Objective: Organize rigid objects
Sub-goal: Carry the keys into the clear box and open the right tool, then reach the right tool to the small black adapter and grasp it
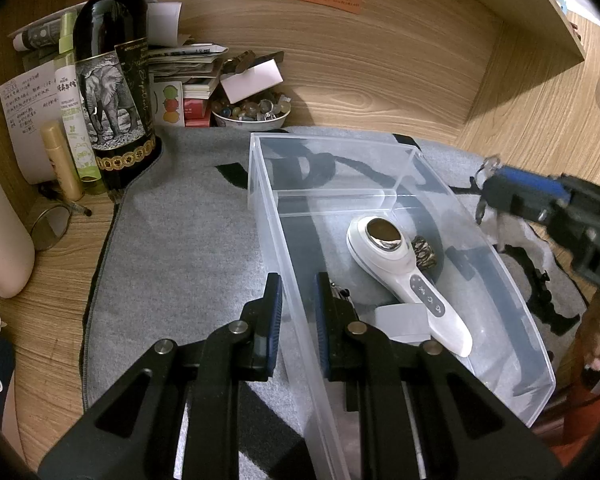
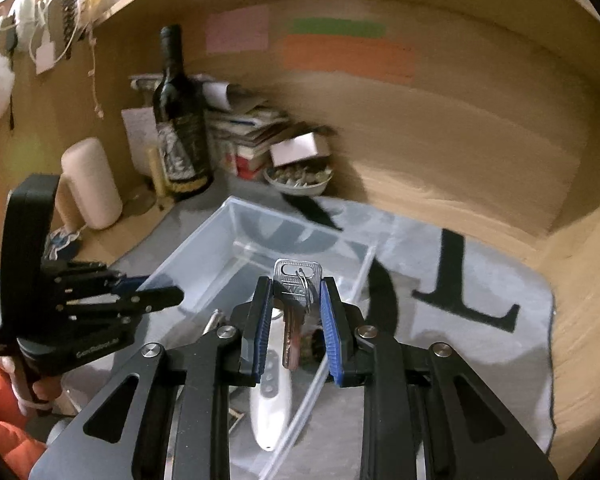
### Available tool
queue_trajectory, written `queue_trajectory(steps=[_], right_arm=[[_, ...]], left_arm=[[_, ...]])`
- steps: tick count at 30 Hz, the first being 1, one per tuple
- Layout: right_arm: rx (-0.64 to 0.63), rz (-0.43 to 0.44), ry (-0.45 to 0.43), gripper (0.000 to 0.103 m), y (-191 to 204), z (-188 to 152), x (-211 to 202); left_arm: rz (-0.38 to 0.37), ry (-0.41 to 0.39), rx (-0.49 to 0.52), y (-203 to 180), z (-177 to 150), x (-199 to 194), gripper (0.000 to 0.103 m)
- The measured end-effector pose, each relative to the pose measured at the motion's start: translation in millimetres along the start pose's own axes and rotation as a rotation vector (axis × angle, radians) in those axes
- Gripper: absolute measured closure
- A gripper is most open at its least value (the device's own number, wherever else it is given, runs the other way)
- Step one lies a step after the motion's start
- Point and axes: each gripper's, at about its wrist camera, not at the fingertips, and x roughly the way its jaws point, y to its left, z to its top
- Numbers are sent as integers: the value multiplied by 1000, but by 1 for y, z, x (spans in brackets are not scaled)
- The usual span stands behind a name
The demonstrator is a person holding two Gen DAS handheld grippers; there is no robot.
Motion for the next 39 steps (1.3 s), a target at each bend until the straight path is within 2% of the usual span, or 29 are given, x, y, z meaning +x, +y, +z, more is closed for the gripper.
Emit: queue_trajectory(steps=[10,23,27,30,33,39], right_arm=[[-33,39,132,81,12,-14,37],[-23,47,168,81,13,-17,47],[-10,31,132,62,8,-15,39],[8,18,96,53,3,-11,29],[39,-15,43,35,-7,-7,16],[95,-97,-16,33,-34,-5,-3]], left_arm=[[-1,-1,-2,0,0,0,88],[-1,-1,-2,1,0,-1,88],[-1,-1,-3,1,0,-1,88],[-1,0,-3,1,-1,-1,88],[-1,-1,-4,1,0,-1,88],[-1,-1,-3,1,-1,-1,88]])
